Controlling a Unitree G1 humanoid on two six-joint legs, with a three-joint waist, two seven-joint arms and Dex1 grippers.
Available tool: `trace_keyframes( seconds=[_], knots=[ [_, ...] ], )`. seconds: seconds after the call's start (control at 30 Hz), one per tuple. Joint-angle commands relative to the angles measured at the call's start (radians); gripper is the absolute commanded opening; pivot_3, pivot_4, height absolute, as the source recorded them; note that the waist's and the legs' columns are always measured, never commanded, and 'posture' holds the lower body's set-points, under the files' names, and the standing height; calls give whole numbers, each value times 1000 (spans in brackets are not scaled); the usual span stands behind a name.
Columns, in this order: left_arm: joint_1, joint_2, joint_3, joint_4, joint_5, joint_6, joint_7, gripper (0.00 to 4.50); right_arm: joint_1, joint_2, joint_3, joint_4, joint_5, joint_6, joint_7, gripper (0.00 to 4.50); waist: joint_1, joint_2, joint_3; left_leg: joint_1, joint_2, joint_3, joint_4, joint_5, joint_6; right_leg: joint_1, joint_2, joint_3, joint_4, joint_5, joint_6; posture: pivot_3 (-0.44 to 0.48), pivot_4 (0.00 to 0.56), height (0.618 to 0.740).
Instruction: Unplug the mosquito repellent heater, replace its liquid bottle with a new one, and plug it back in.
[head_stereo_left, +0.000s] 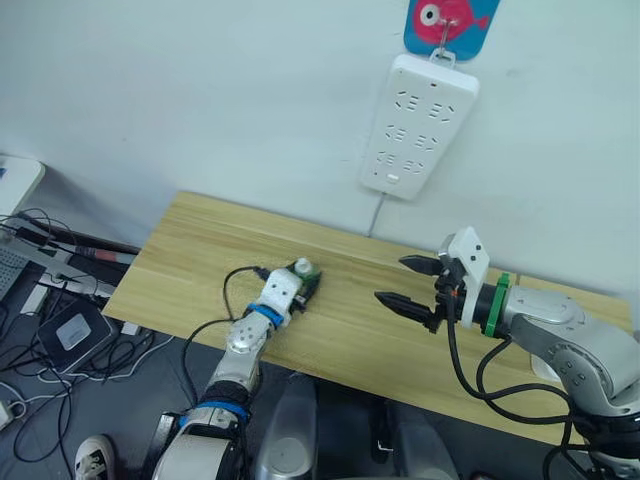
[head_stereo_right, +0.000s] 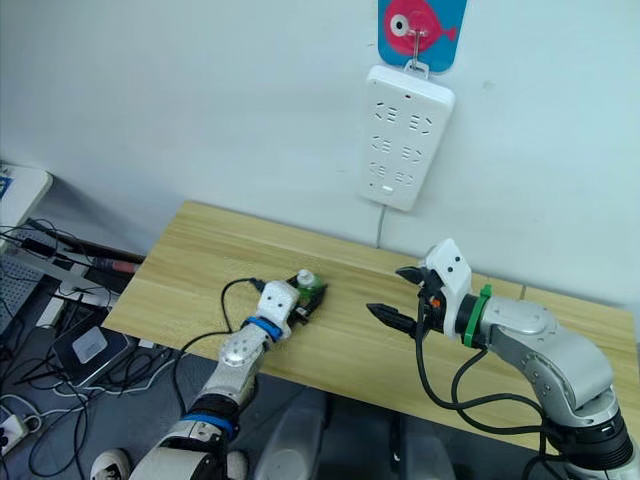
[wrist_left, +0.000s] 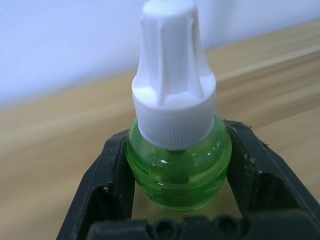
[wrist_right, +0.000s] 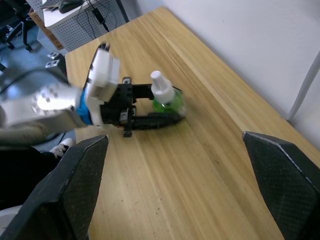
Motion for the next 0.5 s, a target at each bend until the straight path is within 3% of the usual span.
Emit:
trace_keyframes(
  seconds=[0.03, 0.1, 0.23, 0.5],
  knots=[
    [-80, 81, -86, -231, -131, 175, -335, 2258, 28, -1, -4, -95, 8, -30, 1, 4500, -2, 0, 0, 0, 1, 0, 0, 0, -1, 0, 1, -1, 0, 0, -1, 303, 320, 740],
    [-126, 117, -124, -250, -159, 210, -475, 2258, 35, 1, 6, -126, 16, -25, 0, 4500, -8, 1, -1, 0, 1, 0, 0, 0, -1, 0, 1, -1, 0, 0, 0, 281, 309, 740],
    [-206, 117, -153, -203, -173, 187, -614, 2258, 19, 36, 15, -132, -8, -32, -49, 4500, -31, 3, -1, 0, 1, 1, 0, 0, 0, 0, 1, 1, -2, -1, 1, 247, 291, 740],
    [-289, 69, -127, -95, -180, 182, -674, 2258, 8, 112, 43, -175, 10, -18, -101, 4500, -52, 3, -2, -6, 1, -3, 0, 1, -1, -2, 1, -3, -6, 0, -1, 207, 266, 740]
  ],
)
